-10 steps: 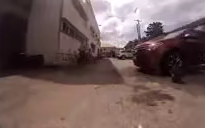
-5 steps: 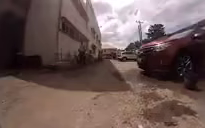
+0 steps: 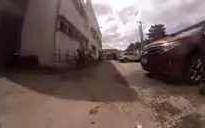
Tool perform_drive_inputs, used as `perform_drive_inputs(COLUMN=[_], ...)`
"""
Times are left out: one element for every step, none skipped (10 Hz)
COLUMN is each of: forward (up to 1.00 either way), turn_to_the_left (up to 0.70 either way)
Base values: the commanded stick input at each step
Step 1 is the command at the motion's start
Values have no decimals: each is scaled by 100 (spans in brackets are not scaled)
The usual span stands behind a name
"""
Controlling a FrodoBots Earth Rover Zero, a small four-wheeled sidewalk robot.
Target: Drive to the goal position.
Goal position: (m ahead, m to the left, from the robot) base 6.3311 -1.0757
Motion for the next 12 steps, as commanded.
perform_drive_inputs(forward=[85, 85, 85, 85, 85, 85, 85, 85, 85, 85, 85, 85], turn_to_the_left=[-15, -23, -32, -21, -4, 0, 0, 0, 0, 0, -17, -34])
